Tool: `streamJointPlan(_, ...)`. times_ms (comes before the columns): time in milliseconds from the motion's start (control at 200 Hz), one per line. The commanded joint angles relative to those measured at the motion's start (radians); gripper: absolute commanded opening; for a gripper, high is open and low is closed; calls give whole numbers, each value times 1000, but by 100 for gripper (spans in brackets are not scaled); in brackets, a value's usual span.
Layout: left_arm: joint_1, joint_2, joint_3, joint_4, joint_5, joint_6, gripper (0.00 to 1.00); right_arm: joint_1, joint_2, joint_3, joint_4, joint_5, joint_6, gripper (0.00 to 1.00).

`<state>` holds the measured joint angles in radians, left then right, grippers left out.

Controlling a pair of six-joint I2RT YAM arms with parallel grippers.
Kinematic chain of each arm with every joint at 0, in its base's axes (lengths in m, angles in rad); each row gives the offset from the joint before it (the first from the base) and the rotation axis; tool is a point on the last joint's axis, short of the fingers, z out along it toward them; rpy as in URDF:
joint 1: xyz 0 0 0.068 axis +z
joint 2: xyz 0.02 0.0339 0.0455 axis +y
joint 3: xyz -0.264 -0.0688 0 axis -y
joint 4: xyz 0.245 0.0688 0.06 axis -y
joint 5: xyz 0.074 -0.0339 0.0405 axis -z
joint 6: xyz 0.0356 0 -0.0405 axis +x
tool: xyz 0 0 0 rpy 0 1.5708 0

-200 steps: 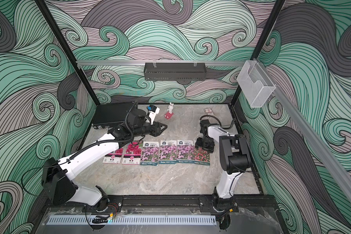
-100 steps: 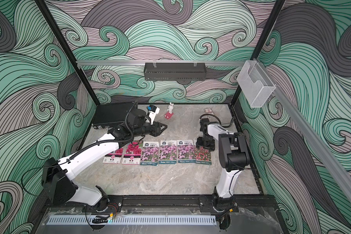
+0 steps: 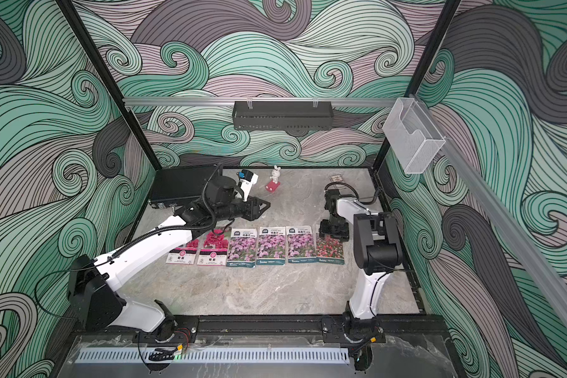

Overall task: Arrange the seed packets in a row
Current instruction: Place the seed packet at the center of the board.

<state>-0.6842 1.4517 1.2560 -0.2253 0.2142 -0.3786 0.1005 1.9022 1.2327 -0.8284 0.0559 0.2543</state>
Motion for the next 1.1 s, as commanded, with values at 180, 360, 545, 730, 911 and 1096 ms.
streamJointPlan(180, -8, 15, 12, -9, 11, -2, 39, -2, 35, 43, -42, 49, -52, 73)
streamJointPlan(360, -9, 19, 13, -7, 15, -2, 39, 5, 63, 83, -79, 70, -97, 74)
streamJointPlan(545, -11, 27, 14, -7, 16, -1, 39, 17, 81, 85, -81, 62, -122, 74)
streamJointPlan(730, -11, 30, 14, -3, 17, -2, 39, 31, 89, 85, -82, 68, -153, 75)
streamJointPlan(911, -14, 29, 14, -3, 20, 0, 39, 49, 98, 98, -89, 58, -190, 75)
streamJointPlan(1096, -15, 23, 16, -8, 19, 3, 39, 64, 106, 115, -100, 93, -216, 76)
